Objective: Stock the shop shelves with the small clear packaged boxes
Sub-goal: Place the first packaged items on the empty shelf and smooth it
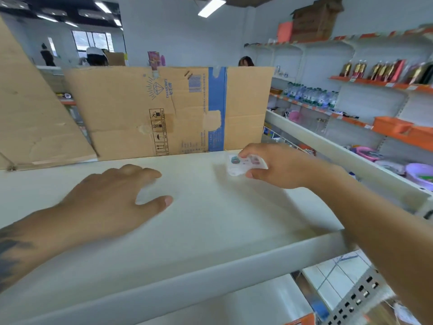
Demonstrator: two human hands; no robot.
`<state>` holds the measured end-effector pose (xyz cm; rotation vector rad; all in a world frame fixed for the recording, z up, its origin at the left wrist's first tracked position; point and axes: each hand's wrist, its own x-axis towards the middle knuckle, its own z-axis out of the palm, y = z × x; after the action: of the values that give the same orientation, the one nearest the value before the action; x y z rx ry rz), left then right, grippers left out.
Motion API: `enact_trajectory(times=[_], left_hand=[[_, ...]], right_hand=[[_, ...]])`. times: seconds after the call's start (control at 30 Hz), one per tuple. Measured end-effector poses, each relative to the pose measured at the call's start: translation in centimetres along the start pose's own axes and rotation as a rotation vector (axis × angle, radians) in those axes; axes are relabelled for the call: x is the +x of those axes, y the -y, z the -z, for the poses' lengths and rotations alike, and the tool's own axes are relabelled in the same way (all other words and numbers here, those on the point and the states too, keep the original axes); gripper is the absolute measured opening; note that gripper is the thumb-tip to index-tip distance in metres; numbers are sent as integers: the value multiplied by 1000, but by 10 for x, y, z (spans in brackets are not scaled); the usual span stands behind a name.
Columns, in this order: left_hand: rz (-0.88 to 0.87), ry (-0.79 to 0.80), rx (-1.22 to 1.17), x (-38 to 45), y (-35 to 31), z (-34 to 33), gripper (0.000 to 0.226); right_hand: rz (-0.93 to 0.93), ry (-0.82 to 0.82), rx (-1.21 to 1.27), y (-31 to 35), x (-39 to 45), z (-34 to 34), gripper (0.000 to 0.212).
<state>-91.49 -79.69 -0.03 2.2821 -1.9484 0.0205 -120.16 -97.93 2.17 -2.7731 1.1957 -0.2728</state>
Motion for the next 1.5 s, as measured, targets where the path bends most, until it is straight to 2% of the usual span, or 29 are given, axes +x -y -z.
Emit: enact_trajectory(times=[0.1,0.2,0.27,0.4,0.57,0.67,0.8,0.97,1.07,1.13,1.17,1.23,1.3,1.37,1.5], left_hand=[[-78,-43,-16,2,-6,-4,71],[-167,-39,10,12,-14,-9,78],[-213,-36,9,19,-24,-10,77],[-294,-8,-36,30,-48,-10,61],[-380,-51,-104,32,-60,-11,66],[-372,-65,-118,26,-48,-5,78],[-270,86,-291,24,-20,5,91],[-230,83,-375,33,-5,7,77],[-208,38,-398,37,-6,4,62],[-187,27,-477,39,-9,3,56],[-182,28,-556,40,-12,3,56],[-197,32,-725,42,-17,3,56],[-223,38,-831,41,-22,6,52],[-211,30,-901,42,-24,8,52],[-120,2,-989,41,-24,12,59]], right_hand=[[-51,-45,-83,-22,0,-1,41],[-113,-55,-201,-38,6,-4,42],[-202,-17,-235,-46,11,-4,45],[-324,59,-200,-52,16,2,52],[-393,112,-290,-58,24,0,64],[-416,100,-271,-65,29,-6,67],[-462,110,-164,-66,32,-12,65],[-495,81,-132,-62,28,-11,71],[-380,-79,-228,-43,21,-5,71],[-173,-220,-219,-21,16,1,66],[-66,-248,-137,-9,13,3,62],[88,-200,128,19,6,3,56],[157,-94,321,46,-1,-1,52],[194,-37,435,62,-3,-9,51],[212,-40,672,72,-2,-21,42]])
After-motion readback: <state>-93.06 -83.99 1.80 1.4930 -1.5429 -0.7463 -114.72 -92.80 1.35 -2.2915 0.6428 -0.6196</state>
